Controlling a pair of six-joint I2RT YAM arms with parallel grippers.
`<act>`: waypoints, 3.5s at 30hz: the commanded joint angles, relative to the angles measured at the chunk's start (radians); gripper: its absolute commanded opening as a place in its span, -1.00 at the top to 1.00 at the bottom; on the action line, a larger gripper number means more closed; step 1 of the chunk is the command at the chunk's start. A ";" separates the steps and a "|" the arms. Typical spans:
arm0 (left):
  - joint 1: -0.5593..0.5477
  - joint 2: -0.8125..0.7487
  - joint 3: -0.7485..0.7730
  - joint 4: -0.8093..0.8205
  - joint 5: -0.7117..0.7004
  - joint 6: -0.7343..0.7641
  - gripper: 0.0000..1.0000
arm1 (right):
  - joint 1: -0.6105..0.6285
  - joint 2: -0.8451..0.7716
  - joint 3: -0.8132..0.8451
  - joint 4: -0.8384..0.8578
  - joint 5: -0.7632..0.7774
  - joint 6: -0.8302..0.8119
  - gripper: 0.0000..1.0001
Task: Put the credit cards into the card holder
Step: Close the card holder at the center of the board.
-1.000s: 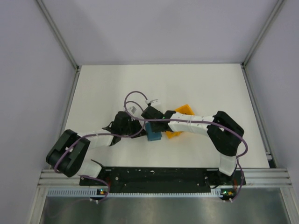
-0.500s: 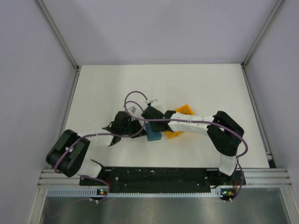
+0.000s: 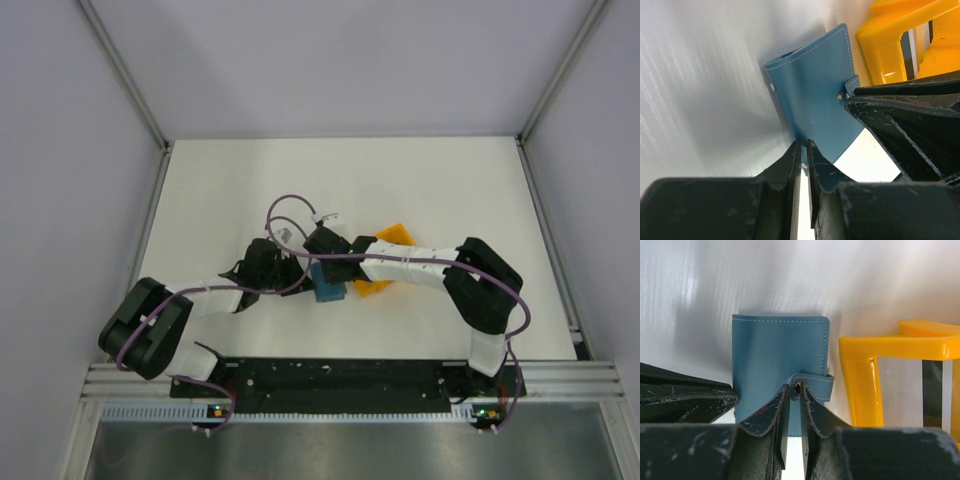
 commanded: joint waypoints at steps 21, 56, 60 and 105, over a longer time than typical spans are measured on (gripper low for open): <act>-0.002 -0.002 0.021 0.043 0.017 0.008 0.74 | -0.018 -0.071 -0.013 0.042 -0.015 0.003 1.00; -0.004 -0.001 0.028 0.021 0.002 0.011 0.74 | -0.058 -0.050 -0.036 0.093 -0.127 -0.005 1.00; -0.004 0.002 0.037 0.010 -0.001 0.012 0.74 | -0.056 -0.062 -0.044 0.097 -0.129 -0.002 1.00; -0.004 0.036 0.048 0.024 0.025 0.025 0.77 | -0.084 0.092 0.053 0.039 -0.225 -0.026 1.00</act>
